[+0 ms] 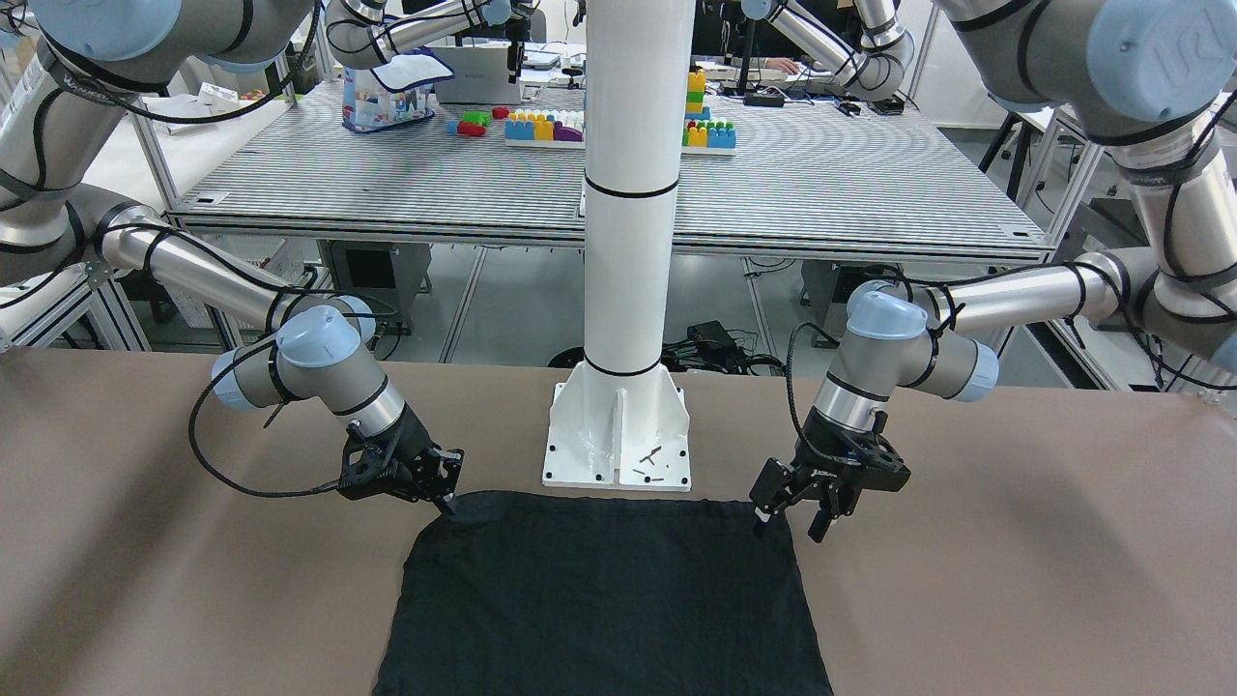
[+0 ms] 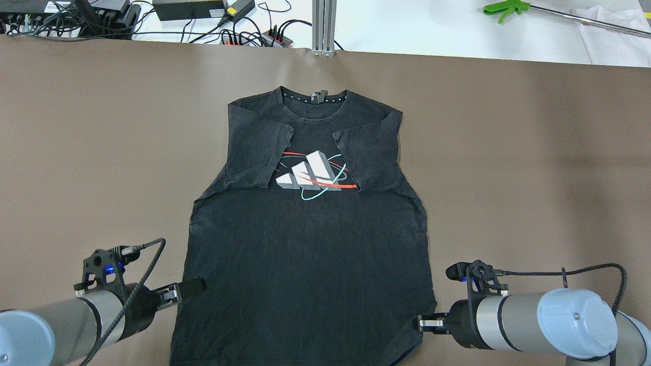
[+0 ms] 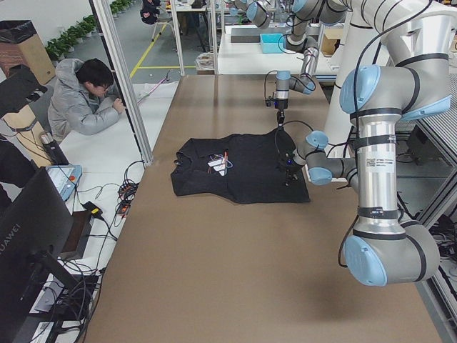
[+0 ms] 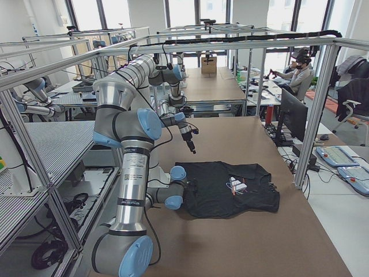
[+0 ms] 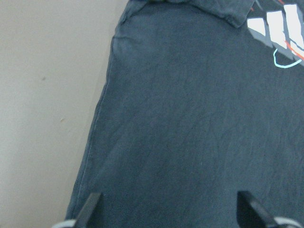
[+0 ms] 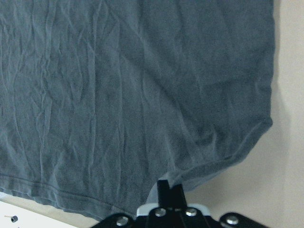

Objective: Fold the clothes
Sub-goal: 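Grasp the bottom hem corners with the right and left grippers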

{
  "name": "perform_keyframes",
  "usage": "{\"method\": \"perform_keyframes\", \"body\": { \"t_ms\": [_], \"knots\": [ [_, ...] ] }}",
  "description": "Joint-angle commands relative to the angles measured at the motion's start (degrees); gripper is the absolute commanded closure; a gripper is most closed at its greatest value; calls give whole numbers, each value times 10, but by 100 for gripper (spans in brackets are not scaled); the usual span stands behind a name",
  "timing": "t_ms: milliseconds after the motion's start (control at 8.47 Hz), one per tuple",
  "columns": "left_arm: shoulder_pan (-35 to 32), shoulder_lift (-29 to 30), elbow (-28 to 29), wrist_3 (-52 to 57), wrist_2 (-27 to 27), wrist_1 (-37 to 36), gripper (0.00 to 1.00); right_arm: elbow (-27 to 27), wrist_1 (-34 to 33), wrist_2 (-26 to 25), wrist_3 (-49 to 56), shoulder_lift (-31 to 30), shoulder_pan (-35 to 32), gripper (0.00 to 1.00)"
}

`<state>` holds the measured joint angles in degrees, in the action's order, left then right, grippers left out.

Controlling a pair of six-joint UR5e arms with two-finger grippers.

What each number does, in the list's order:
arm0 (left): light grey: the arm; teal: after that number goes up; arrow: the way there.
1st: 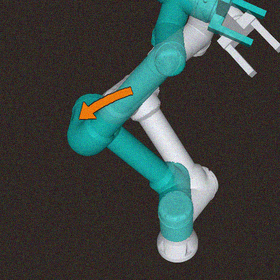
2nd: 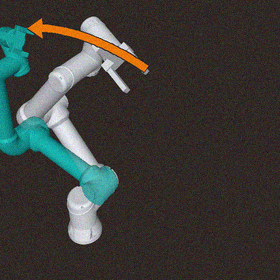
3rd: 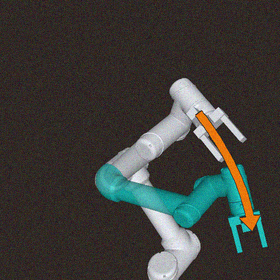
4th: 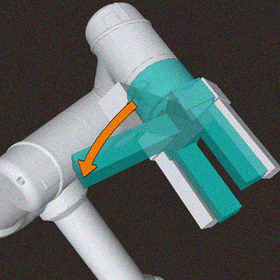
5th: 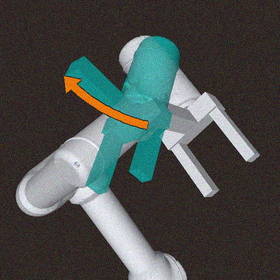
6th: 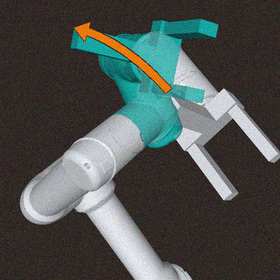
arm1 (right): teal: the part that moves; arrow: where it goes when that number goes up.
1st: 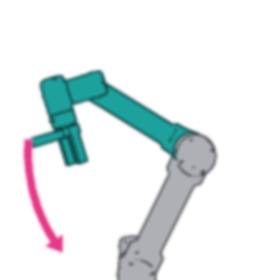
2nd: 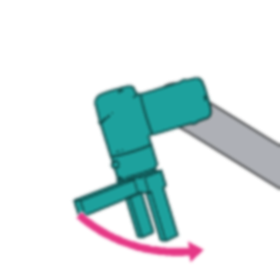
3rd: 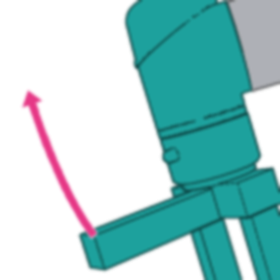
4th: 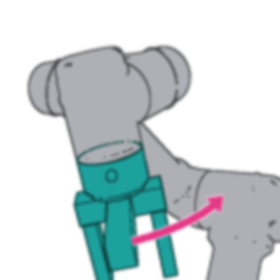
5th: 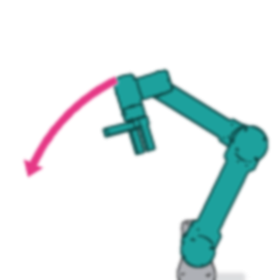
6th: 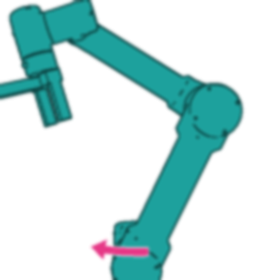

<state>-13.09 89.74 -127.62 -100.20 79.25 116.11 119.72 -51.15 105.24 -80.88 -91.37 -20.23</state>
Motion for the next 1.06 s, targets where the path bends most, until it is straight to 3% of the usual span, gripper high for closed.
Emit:
{"method": "perform_keyframes", "body": {
  "t_ms": [0, 236, 945],
  "knots": [
    [81, -33, 0, -26, -66, 23, 0, -1, 0, 0, 0, 3, -1, 100],
    [113, -67, 14, -27, -97, 68, 0, 0, 0, -1, 0, 4, -1, 100],
    [178, -61, 71, -50, -165, 69, 0, -1, 0, -1, -2, 8, 0, 100]
  ]
}}
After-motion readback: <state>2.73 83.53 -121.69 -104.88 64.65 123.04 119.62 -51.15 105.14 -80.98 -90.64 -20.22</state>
